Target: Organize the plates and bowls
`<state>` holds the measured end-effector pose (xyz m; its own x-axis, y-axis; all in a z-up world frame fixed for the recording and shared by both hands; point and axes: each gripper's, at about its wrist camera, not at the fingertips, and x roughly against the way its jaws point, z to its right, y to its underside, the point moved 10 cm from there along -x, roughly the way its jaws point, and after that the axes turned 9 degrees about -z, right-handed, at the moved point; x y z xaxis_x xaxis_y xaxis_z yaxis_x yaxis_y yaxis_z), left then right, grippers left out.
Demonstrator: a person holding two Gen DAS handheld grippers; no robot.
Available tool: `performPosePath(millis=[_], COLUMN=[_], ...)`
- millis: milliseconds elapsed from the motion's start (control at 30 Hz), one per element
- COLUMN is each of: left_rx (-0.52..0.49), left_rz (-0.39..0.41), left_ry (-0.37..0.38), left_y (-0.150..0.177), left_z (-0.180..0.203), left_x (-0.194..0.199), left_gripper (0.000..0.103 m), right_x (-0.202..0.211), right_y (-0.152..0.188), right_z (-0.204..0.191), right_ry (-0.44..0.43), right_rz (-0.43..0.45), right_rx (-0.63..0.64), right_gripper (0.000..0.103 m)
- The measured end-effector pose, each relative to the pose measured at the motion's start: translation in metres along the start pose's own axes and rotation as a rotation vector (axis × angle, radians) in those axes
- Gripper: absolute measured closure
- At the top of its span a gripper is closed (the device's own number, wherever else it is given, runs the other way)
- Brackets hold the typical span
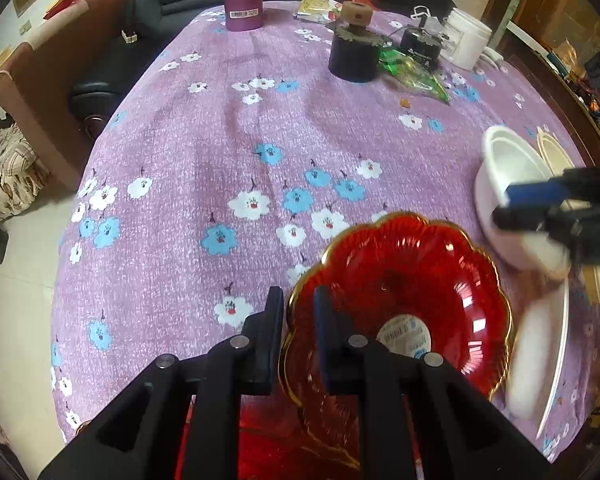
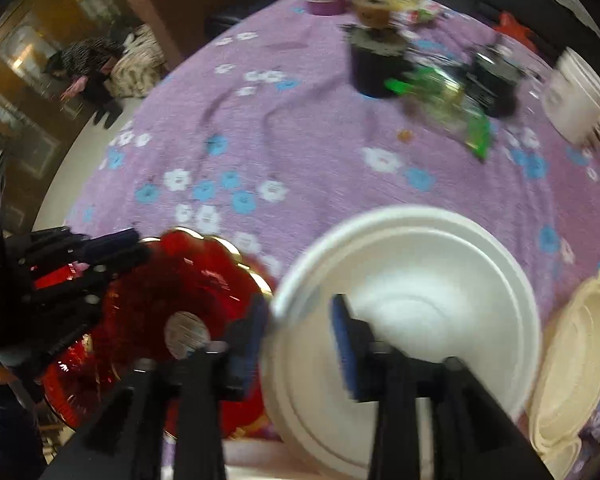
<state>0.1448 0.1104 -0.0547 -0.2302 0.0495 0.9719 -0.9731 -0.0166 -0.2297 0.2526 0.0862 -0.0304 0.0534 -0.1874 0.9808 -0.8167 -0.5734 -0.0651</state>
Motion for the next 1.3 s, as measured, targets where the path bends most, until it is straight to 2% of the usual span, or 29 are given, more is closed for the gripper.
performPosePath(millis=[167,267,367,433,467,500,600,667,733,833,933,1100,1233,1267,1300], left_rx=[-0.006,-0.013,-0.022,-0.042,-0.051,-0.056,-0.077,-0.087,-0.088,-0.079,-0.046,0.041,0.138,0.147,0.151], left_rz=[-0.007,-0.011,-0.024,-0.037,-0.042,-0.049,-0.055,-0.056,-0.054,-0.046,-0.031,-0.009,-0.009,-0.01,-0.01], left_ry=[-0.013,-0.024,-0.033,-0.037,-0.037,-0.029,-0.026,-0.028,-0.025,-0.031,-0.029,-0.046,0.05,0.063,0.072], left_y=[0.002,0.004,0.005,0.007,0.008,0.01,0.011,0.011,0.01,0.007,-0.001,-0.018,-0.023,-0.022,-0.021], left_z=[-0.003,-0.004,-0.003,-0.002,-0.001,0.0,0.001,0.002,0.002,-0.001,-0.012,-0.041,-0.062,-0.065,-0.068], left_x=[-0.001,-0.002,-0.004,-0.006,-0.007,-0.008,-0.008,-0.009,-0.009,-0.009,-0.008,-0.006,-0.006,-0.006,-0.005], left_gripper=[0.07,0.07,0.07,0.073,0.083,0.088,0.089,0.089,0.089,0.09,0.09,0.09,0.089,0.086,0.077], right_x=[0.031,0.037,0.033,0.024,0.019,0.014,-0.005,-0.013,-0.023,-0.035,-0.033,-0.029,-0.024,-0.024,-0.024], right_y=[0.01,0.017,0.017,0.013,0.012,0.011,0.0,-0.004,-0.005,-0.005,-0.01,-0.044,-0.076,-0.082,-0.085], right_z=[0.006,-0.022,-0.043,-0.049,-0.051,-0.052,-0.054,-0.055,-0.052,-0.055,-0.065,-0.077,-0.085,-0.087,-0.088], right_ry=[-0.025,-0.161,-0.21,-0.175,-0.158,-0.136,-0.072,-0.018,0.065,0.133,0.112,0.133,0.098,0.081,0.061], right_rz=[0.073,0.057,0.03,0.012,0.001,-0.012,-0.054,-0.086,-0.124,-0.17,-0.152,-0.044,0.078,0.091,0.091], right_rx=[-0.018,0.023,0.069,0.083,0.088,0.093,0.126,0.155,0.181,0.207,0.216,0.2,0.186,0.177,0.166], right_gripper=[0.058,0.058,0.058,0.058,0.058,0.058,0.059,0.065,0.078,0.082,0.082,0.082,0.081,0.081,0.081])
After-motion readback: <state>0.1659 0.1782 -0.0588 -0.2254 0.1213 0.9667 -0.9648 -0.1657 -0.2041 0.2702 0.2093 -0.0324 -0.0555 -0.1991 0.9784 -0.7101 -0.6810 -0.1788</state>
